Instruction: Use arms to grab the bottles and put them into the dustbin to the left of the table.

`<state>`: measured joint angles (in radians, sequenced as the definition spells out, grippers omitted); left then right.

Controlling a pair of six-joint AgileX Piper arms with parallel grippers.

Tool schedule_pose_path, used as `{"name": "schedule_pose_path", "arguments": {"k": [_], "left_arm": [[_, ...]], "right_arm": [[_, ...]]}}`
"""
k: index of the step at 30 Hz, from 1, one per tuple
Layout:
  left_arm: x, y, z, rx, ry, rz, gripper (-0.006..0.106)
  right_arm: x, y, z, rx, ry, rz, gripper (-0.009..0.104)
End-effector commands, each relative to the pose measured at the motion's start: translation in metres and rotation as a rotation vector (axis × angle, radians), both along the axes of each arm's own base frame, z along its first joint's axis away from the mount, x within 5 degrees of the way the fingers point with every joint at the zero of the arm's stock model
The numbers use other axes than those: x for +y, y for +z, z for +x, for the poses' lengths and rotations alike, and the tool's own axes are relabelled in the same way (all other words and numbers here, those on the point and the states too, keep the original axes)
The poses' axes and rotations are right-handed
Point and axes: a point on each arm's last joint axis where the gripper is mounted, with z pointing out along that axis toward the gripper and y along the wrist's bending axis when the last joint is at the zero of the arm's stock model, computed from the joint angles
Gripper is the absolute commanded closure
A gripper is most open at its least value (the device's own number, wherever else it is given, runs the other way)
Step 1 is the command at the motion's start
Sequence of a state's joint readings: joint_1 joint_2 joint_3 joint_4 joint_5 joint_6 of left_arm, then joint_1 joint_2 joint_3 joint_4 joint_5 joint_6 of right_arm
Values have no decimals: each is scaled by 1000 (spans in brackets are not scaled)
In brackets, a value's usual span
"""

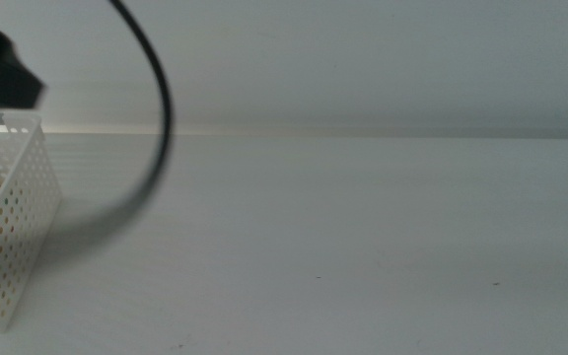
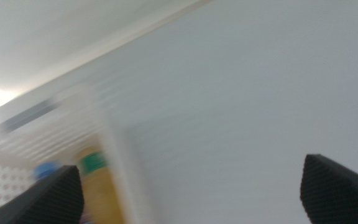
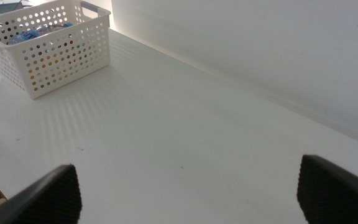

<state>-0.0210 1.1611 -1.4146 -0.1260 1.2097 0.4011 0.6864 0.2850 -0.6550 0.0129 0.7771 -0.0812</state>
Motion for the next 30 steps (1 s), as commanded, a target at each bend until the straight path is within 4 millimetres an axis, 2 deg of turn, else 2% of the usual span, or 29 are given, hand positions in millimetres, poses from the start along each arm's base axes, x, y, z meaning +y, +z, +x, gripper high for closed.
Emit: {"name": "schedule_pose_path", "arguments": {"k": [1, 4, 8, 13, 30], "left_arm": [[-19, 2, -33, 22, -50, -42, 7], [-36, 6, -67, -109, -126, -70, 7], [-38, 5, -102, -251, -160, -168, 7], [-30, 2, -125, -347, -200, -222, 7], [-29, -3, -126, -349, -199, -218, 7]], "right_arm": [[0, 1, 0, -15, -2, 6, 2], [0, 1, 0, -15, -2, 6, 2], [0, 1, 0, -15, -2, 6, 2], [0, 1, 0, -15, -2, 6, 2], [0, 1, 0, -12, -3, 9, 2]]}}
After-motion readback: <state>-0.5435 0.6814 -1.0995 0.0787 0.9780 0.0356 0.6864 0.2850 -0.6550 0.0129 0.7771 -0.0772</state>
